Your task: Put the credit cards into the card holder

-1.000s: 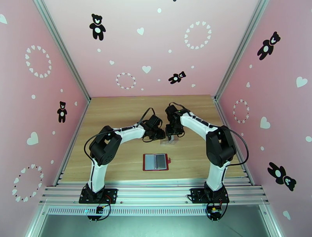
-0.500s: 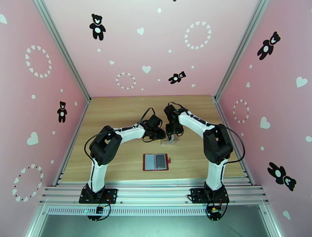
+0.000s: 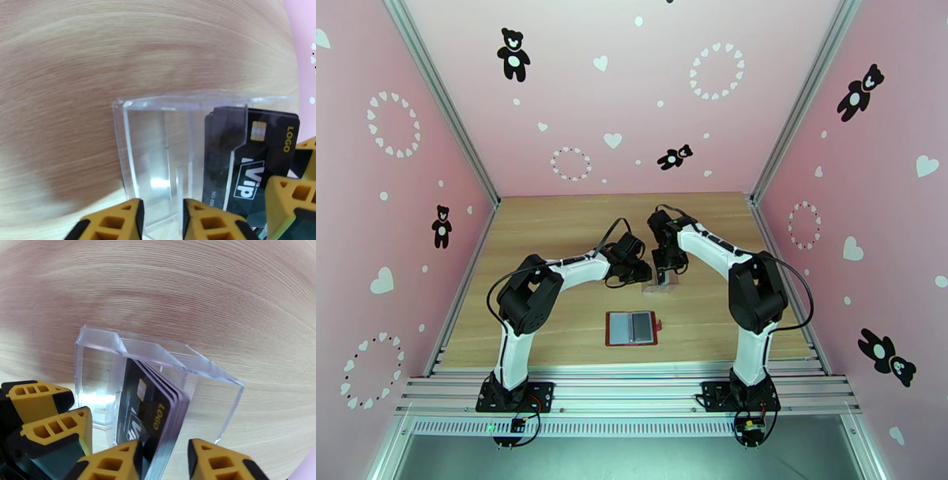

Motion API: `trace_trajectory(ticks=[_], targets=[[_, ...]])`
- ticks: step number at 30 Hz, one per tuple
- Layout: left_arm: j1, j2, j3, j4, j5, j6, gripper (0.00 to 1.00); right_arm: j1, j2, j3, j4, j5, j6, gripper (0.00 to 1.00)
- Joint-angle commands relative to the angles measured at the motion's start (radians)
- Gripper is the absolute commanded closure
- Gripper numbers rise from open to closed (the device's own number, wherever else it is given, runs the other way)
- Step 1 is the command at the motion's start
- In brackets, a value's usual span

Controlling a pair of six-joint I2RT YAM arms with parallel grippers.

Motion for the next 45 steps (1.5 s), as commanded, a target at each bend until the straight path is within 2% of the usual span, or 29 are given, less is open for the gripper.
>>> trace_trajectory(ticks=[1, 14, 25, 39, 45], targets=[[0.010, 0.018, -0.002, -0.040, -0.001, 0.016, 0.69, -0.011, -0.024, 0.016, -0.069, 0.059, -0.006, 0.70], [0.010, 0.018, -0.002, -0.039, 0.002, 0.019, 0.69, -0.011, -0.023, 0.038, -0.093, 0.084, -0.011, 0.71], [0.010, 0.020, -0.001, -0.040, 0.003, 0.020, 0.69, -0.010, -0.024, 0.043, -0.098, 0.074, -0.016, 0.89], [0.011, 0.012, -0.004, -0.036, 0.005, 0.020, 0.69, -0.006, -0.064, 0.050, -0.103, 0.012, -0.009, 0.99], [0.010, 0.000, -0.009, -0.028, 0.007, 0.018, 0.69, -0.007, -0.097, 0.043, -0.097, -0.026, 0.000, 1.00]])
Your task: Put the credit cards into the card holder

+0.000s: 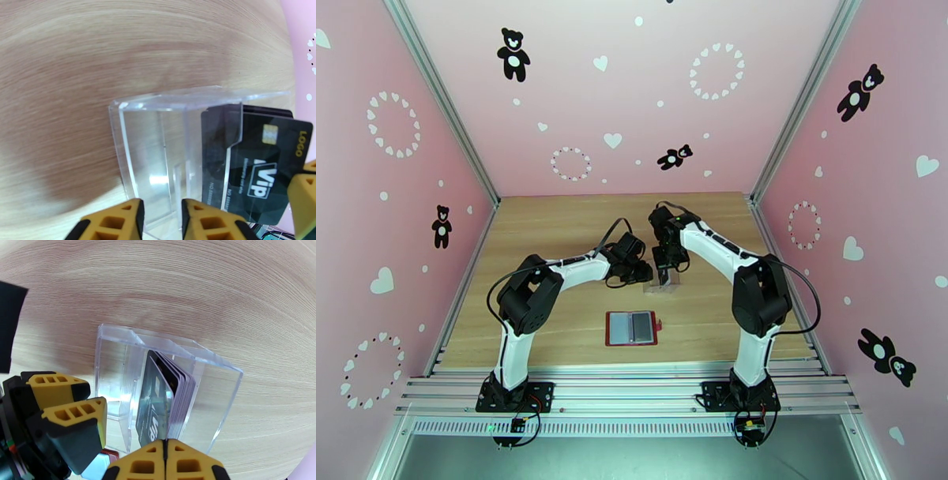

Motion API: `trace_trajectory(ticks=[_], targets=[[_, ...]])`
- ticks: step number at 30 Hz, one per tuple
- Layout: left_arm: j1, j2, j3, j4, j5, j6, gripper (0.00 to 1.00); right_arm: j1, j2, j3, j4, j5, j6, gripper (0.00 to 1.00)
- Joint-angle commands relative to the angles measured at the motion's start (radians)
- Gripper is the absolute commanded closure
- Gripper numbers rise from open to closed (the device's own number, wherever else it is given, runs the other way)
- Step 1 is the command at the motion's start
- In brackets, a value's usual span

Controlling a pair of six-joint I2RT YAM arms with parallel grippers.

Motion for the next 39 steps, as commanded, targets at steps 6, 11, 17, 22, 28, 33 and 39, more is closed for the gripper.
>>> trace_trajectory(ticks=[6, 11, 17, 22, 28, 33, 39], targets=[[0.011, -0.051, -0.029, -0.018, -0.017, 0.018, 0.69, -0.007, -0.119, 0.000, -0.039, -0.049, 0.023, 1.00], [0.011, -0.121, -0.060, -0.005, -0.017, 0.017, 0.69, -0.008, -0.198, -0.022, -0.022, -0.109, 0.039, 1.00], [0.011, -0.273, -0.161, 0.025, -0.036, 0.021, 0.69, -0.010, -0.337, -0.119, 0.028, -0.207, 0.051, 1.00], [0.011, -0.449, -0.296, 0.031, -0.026, 0.020, 0.68, -0.011, -0.468, -0.245, 0.099, -0.401, 0.086, 1.00], [0.011, -0.725, -0.574, 0.071, 0.016, -0.017, 0.67, 0.003, -0.640, -0.473, 0.241, -0.602, 0.193, 1.00], [0.002, -0.926, -0.808, 0.118, 0.052, -0.082, 0.65, 0.081, -0.706, -0.635, 0.381, -0.634, 0.297, 1.00], [-0.039, -0.941, -0.949, 0.211, 0.052, -0.139, 0.66, 0.187, -0.669, -0.782, 0.558, -0.584, 0.401, 1.00]])
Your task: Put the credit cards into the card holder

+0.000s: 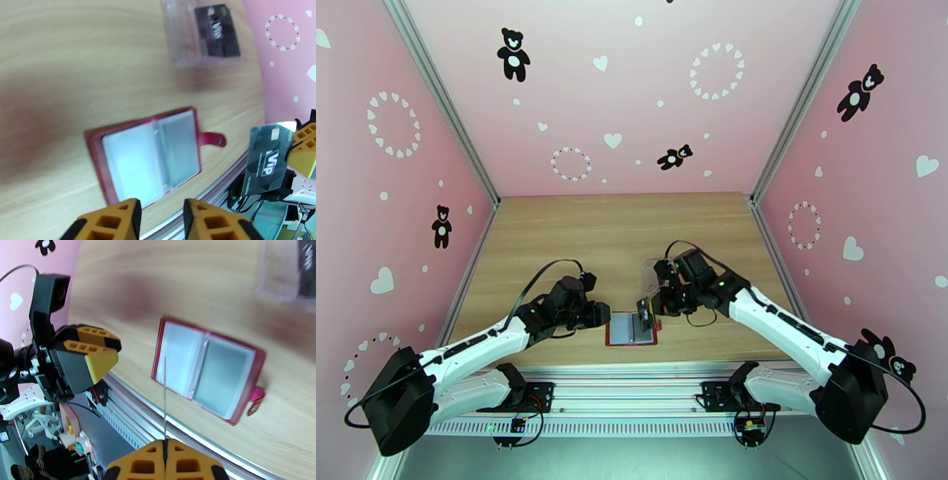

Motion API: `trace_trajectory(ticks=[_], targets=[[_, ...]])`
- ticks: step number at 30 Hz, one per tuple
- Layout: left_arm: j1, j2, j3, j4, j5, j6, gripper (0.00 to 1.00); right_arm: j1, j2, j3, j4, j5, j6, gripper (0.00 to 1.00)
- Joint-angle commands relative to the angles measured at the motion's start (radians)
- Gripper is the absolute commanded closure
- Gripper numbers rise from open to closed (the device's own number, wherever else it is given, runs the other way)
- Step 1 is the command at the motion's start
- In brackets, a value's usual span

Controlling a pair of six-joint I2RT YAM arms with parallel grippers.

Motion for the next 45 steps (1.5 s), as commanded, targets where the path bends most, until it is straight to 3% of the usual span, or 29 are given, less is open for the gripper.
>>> trace_trajectory(ticks=[1, 14, 45], targets=[[-0.018, 0.011, -0.047, 0.087, 0.020, -0.048, 0.67, 0.018, 0.023, -0.066, 0.157, 0.011, 0.088, 1.00], [-0.060, 0.191, 0.002, 0.139, 0.002, -0.051, 0.74, 0.027, 0.158, -0.161, 0.351, -0.003, 0.149, 1.00], [-0.082, 0.274, -0.005, 0.084, -0.098, -0.063, 0.78, 0.026, 0.275, -0.190, 0.445, 0.000, 0.177, 1.00]])
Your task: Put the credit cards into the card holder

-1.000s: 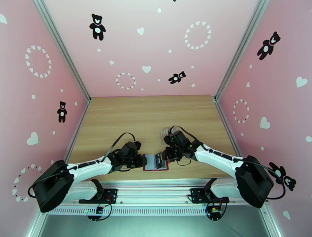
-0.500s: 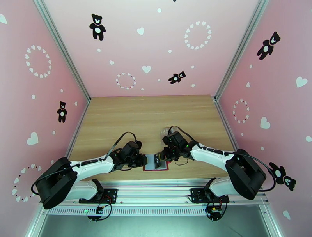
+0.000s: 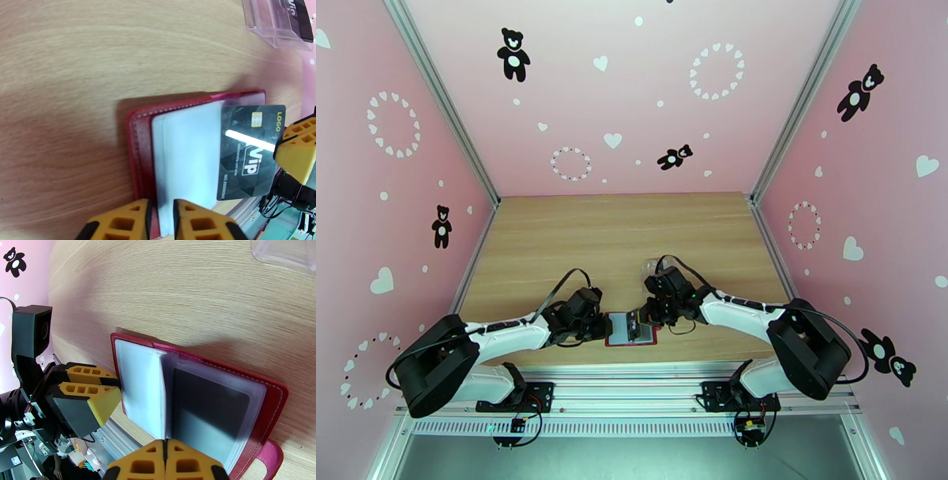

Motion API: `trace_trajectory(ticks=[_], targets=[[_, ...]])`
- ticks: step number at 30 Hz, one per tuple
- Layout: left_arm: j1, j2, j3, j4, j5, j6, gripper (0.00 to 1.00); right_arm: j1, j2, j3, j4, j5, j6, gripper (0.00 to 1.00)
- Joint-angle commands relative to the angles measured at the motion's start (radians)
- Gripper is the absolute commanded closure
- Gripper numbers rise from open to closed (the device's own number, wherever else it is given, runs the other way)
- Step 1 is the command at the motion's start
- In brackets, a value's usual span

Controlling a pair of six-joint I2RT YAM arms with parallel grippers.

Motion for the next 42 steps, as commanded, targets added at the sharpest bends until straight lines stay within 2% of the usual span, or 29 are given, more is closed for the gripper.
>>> trace_trajectory(ticks=[1, 13, 23, 42], targets=[[-0.014, 0.030, 0.000, -0.001, -0.025, -0.011, 0.78, 0.006, 0.017, -0.021, 0.011, 0.004, 0.006, 1.00], [-0.018, 0.043, -0.007, 0.012, -0.030, -0.016, 0.80, 0.005, -0.002, -0.041, 0.016, 0.018, 0.015, 1.00], [-0.019, 0.027, -0.010, 0.003, -0.034, -0.017, 0.81, 0.006, -0.070, -0.057, -0.037, 0.106, 0.046, 1.00], [-0.026, 0.053, -0.013, 0.029, -0.032, -0.022, 0.81, 0.014, -0.018, -0.077, 0.022, 0.080, 0.070, 1.00]])
